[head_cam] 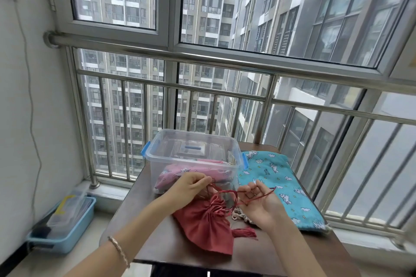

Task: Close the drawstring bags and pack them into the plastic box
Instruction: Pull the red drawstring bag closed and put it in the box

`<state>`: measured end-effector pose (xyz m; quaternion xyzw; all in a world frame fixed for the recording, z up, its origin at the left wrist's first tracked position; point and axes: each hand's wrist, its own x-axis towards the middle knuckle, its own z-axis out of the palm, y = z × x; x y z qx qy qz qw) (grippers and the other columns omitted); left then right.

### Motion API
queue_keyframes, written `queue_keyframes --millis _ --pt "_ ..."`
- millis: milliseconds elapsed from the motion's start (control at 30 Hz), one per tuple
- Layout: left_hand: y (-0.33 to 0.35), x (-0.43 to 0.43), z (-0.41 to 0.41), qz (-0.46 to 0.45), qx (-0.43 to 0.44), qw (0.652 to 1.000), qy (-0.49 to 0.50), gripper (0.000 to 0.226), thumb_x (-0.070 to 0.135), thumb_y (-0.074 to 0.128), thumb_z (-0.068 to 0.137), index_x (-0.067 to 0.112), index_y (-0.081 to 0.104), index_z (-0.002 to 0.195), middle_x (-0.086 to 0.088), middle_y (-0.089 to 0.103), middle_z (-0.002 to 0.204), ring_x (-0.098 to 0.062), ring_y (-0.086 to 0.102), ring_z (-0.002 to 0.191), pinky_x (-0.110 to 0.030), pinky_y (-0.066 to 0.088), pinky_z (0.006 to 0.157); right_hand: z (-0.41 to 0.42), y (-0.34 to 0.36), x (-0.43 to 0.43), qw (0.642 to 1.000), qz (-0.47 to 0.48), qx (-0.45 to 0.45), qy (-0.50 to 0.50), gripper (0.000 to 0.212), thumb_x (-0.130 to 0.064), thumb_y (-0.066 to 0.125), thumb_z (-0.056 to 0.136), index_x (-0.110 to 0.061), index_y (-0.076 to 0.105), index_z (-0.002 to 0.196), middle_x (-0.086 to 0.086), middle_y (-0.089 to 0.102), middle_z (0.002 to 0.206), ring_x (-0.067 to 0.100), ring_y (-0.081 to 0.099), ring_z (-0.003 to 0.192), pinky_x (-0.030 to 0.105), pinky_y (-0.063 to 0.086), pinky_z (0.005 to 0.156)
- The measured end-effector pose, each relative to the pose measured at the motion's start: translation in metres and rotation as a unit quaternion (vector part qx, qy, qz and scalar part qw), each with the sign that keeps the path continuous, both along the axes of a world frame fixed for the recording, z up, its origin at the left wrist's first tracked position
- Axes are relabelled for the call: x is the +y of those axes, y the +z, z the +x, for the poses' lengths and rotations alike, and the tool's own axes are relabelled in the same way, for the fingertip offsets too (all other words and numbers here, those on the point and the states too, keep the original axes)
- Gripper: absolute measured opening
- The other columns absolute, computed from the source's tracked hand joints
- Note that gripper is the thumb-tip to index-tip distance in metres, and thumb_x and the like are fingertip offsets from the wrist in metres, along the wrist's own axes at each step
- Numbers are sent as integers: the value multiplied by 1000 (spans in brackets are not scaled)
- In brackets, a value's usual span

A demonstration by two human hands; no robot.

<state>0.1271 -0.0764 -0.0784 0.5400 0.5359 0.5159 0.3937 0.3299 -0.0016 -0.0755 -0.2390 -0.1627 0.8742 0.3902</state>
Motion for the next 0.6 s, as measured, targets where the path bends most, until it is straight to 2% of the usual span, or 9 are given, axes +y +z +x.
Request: queue_keyframes --millis 67,133,233,333,400,467,533,600 --pt "2 -3 -3 -5 -12 1000 12 29 14 52 97 10 65 71 -10 75 79 -19 70 70 -26 58 71 2 -2 3 1000 -19 0 0 51 -28 39 100 -11 44 52 3 42 48 19 51 42 42 47 78" --pt "4 -7 -6 -14 -18 999 39 26 12 54 96 3 62 73 -9 74 73 -17 71 62 -23 57 62 2 -3 7 999 -35 -7 5 62 -31 35 103 -11 38 45 1 32 45 17 39 36 31 44 70" --pt "7 -10 -12 -33 -10 997 71 26 14 55 95 3 60 73 -9 73 70 -19 71 59 -24 57 53 0 -7 11 998 -44 -28 18 67 -34 34 104 -12 36 41 -1 27 43 13 31 33 20 32 48" --pt "10 -14 -17 -34 -14 996 76 30 16 53 97 5 56 69 -9 72 68 -20 71 58 -27 59 53 2 -14 17 997 -46 -57 16 66 -37 34 104 -12 36 43 -1 27 44 13 30 34 18 29 49" --pt "11 -19 -21 -36 -29 996 75 34 18 50 98 6 52 66 -12 72 70 -22 71 60 -28 59 55 6 -15 21 997 -47 -64 10 62 -40 34 102 -13 35 46 0 29 47 16 34 38 21 39 51" --pt "9 -24 -28 -40 -39 995 77 37 20 47 99 7 48 65 -13 72 72 -23 72 63 -28 59 57 14 -13 25 997 -38 -72 -1 59 -45 33 99 -12 35 49 2 32 49 19 39 44 32 49 56" --pt "6 -29 -36 -50 -42 994 82 37 21 46 100 7 46 65 -13 72 72 -24 72 64 -30 60 59 24 -13 32 997 -42 -70 -16 57 -46 36 95 -12 37 51 4 35 50 21 44 48 41 52 66" --pt "2 -33 -42 -59 -38 994 84 37 20 46 99 7 45 65 -13 72 71 -24 72 63 -30 60 59 34 -13 39 996 -53 -63 -33 54 -44 38 94 -11 40 51 5 41 53 22 47 57 46 53 69"
